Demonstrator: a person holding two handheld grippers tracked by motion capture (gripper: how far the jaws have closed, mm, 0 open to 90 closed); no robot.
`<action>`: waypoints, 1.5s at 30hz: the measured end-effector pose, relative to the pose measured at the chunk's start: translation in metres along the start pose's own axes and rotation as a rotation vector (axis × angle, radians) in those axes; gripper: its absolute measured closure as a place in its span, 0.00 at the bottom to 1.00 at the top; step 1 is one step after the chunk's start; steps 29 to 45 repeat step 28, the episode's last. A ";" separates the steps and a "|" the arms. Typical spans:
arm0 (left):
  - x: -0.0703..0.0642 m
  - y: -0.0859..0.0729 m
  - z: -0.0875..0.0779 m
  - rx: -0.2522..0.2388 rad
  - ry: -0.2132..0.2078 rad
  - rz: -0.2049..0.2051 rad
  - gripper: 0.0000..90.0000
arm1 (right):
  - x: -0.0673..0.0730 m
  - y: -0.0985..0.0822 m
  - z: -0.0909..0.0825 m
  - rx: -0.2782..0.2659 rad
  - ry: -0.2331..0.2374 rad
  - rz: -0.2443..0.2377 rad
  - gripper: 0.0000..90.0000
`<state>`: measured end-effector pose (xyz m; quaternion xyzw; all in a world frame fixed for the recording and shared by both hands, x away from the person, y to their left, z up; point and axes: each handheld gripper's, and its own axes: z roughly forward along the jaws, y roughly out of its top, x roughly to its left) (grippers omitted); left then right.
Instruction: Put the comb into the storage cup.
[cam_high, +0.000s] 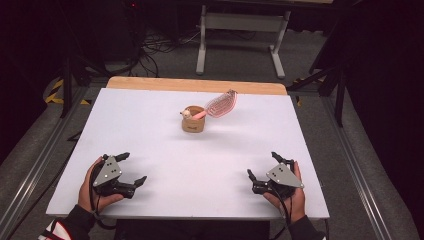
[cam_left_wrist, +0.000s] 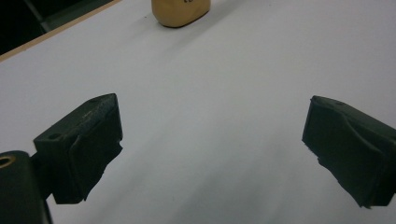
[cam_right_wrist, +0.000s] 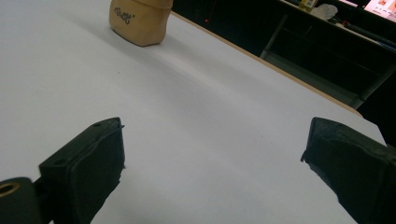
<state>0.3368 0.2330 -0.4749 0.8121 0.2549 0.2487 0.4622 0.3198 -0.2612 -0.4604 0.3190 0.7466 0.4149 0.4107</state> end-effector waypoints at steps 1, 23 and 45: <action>0.000 0.000 0.000 0.001 0.002 -0.001 0.06 | 0.000 0.000 0.000 -0.001 0.003 0.003 0.06; 0.001 0.000 0.001 0.008 0.000 -0.003 0.06 | 0.000 0.000 0.003 -0.001 -0.009 0.013 0.07; 0.002 0.000 0.003 0.012 -0.002 -0.003 0.06 | -0.002 -0.001 0.003 0.001 -0.018 0.027 0.07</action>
